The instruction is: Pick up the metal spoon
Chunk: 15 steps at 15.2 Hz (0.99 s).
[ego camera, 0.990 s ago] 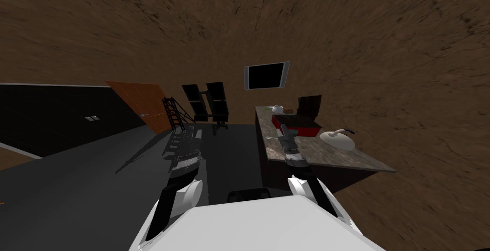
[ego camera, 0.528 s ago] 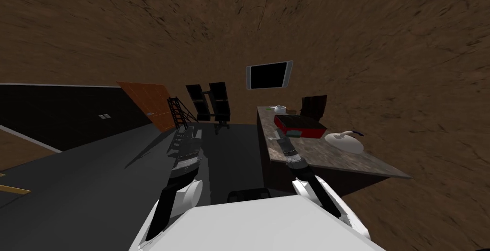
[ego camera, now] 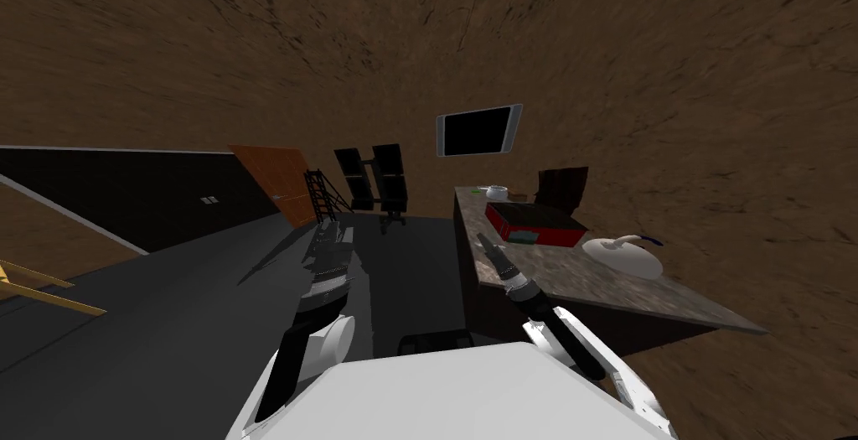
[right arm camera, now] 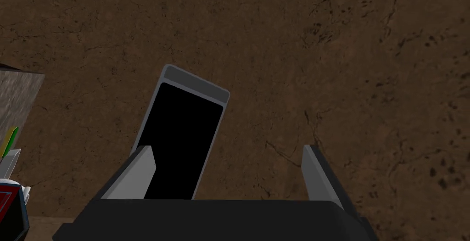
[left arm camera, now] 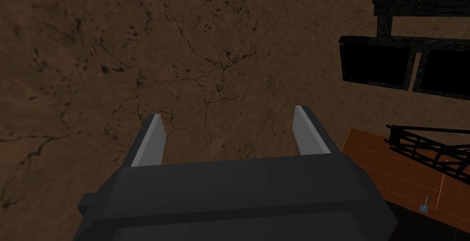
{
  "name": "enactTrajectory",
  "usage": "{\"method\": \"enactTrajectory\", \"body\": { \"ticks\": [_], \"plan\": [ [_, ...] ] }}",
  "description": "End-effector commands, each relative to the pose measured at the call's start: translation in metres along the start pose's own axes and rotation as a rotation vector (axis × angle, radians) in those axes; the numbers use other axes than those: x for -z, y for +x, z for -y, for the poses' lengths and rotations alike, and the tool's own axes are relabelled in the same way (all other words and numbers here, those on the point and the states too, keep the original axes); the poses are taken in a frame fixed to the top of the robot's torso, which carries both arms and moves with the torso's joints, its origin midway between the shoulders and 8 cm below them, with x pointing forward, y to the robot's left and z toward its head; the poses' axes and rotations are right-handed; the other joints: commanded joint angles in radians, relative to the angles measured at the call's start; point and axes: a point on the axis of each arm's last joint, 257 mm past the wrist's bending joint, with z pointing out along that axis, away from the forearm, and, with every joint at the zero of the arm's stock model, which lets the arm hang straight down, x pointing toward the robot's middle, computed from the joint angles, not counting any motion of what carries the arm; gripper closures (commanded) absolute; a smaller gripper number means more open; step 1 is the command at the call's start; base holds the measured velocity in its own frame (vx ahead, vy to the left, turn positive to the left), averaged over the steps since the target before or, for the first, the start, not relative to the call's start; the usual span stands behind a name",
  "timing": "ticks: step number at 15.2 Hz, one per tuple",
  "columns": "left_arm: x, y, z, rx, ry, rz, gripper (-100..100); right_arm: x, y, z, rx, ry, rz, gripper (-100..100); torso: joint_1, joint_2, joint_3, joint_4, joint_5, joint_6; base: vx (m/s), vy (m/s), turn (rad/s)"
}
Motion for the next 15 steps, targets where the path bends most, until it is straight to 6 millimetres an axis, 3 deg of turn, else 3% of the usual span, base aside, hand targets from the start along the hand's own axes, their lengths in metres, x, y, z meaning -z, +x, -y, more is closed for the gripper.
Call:
{"method": "enactTrajectory", "body": {
  "ticks": [1,5,8,10,11,13,14,15],
  "plan": [
    [0.0,0.0,0.0,0.0,0.0,0.0,0,0.006,0.007,0.009,0.042,0.01,-0.054,-100,0.0,0.0,0.0,0.0,0.0,0.0,0.014,0.031,0.081],
    [0.0,0.0,0.0,0.0,0.0,0.0,0,0.013,0.015,0.021,0.096,0.023,-0.122,-100,0.0,0.0,0.0,0.0,0.0,0.0,0.011,0.019,0.057],
    [0.0,0.0,0.0,0.0,0.0,0.0,0,0.028,0.027,0.045,0.183,0.053,-0.225,-100,-0.001,-0.001,0.0,0.0,0.0,0.0,0.017,0.023,0.102],
    [0.0,0.0,0.0,0.0,0.0,0.0,0,0.03,0.027,0.046,0.2,0.05,-0.251,-100,0.0,-0.001,-0.001,0.0,0.0,0.0,0.019,0.022,0.071],
    [0.0,0.0,0.0,0.0,0.0,0.0,0,0.039,0.032,0.059,0.241,0.066,-0.297,-100,0.0,-0.001,0.0,0.0,0.0,0.0,0.02,0.019,0.079],
    [0.0,0.0,0.0,0.0,0.0,0.0,0,0.04,0.032,0.06,0.255,0.064,-0.317,-100,-0.001,-0.001,-0.001,0.0,0.0,0.0,0.02,0.016,0.067],
    [0.0,0.0,0.0,0.0,0.0,0.0,0,0.05,0.036,0.073,0.299,0.079,-0.367,-100,-0.001,-0.001,0.0,0.0,0.0,0.0,0.023,0.016,0.112],
    [0.0,0.0,0.0,0.0,0.0,0.0,0,0.051,0.035,0.074,0.31,0.077,-0.384,-100,-0.001,-0.001,-0.001,0.0,0.0,0.0,0.024,0.018,0.111]
  ]
}}
